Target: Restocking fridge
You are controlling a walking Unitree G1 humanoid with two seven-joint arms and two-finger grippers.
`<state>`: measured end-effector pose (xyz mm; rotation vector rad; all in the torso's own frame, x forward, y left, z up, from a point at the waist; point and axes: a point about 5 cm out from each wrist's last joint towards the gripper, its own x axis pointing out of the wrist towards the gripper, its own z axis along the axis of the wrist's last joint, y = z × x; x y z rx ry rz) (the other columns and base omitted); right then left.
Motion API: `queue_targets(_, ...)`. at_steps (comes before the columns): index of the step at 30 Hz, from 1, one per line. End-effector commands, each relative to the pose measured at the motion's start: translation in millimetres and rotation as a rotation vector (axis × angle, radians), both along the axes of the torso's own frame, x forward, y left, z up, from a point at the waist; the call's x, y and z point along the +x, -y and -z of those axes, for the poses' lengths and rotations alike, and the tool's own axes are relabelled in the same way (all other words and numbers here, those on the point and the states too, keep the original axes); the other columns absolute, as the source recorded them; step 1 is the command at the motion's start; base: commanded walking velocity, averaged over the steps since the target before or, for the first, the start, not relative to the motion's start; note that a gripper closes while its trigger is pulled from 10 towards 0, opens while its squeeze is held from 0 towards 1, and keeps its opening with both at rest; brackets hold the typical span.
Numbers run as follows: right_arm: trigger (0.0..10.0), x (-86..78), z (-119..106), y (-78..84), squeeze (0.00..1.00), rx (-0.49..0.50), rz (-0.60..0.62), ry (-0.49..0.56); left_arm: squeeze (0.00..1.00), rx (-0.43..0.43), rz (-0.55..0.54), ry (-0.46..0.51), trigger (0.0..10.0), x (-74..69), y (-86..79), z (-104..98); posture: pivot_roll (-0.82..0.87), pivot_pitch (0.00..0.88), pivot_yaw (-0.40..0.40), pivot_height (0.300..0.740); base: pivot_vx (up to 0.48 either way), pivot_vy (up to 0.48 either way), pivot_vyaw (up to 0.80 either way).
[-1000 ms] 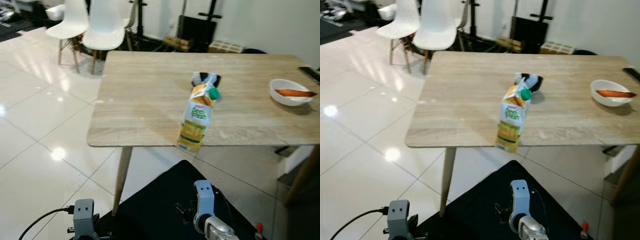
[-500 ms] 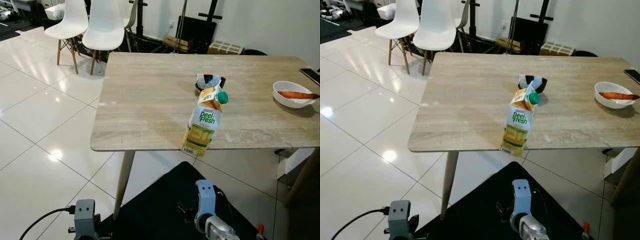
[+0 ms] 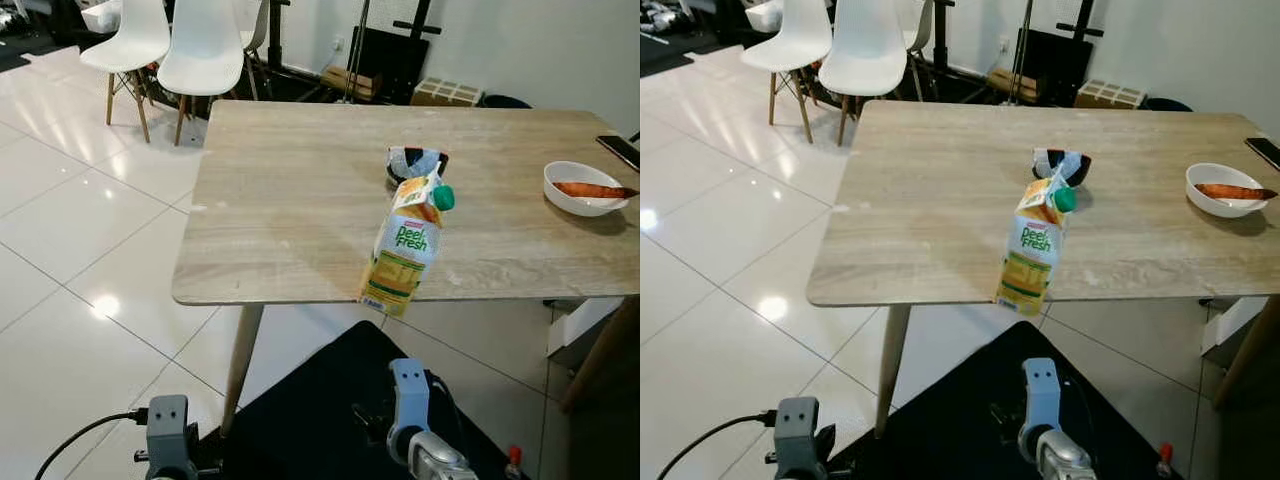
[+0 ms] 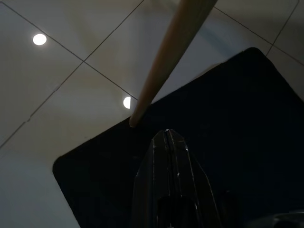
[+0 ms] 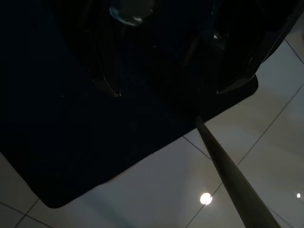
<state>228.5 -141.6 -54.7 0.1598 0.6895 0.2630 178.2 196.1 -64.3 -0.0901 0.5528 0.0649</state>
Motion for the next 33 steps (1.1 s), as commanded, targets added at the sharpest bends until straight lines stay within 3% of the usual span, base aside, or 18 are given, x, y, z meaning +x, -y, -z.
queue_targets(1,10.0,-1.6,1.2,4.0,0.00,-0.005,0.013,-0.008,0.00,-0.012,0.000,-0.009,10.0,-2.4,5.4,2.3,0.01,0.061,-0.077,0.740,0.000,-0.326,0.00)
queue_targets(12,10.0,-1.4,1.1,4.7,0.00,-0.008,0.012,-0.008,0.00,-0.014,-0.002,-0.016,10.0,-3.1,5.1,3.1,0.01,0.059,-0.079,0.740,0.000,-0.390,0.00)
queue_targets(33,10.0,-0.6,0.8,4.9,0.00,-0.015,0.008,-0.011,0.00,-0.036,-0.043,-0.004,10.0,-4.0,4.8,2.9,0.01,0.074,-0.096,0.740,0.000,0.000,0.00)
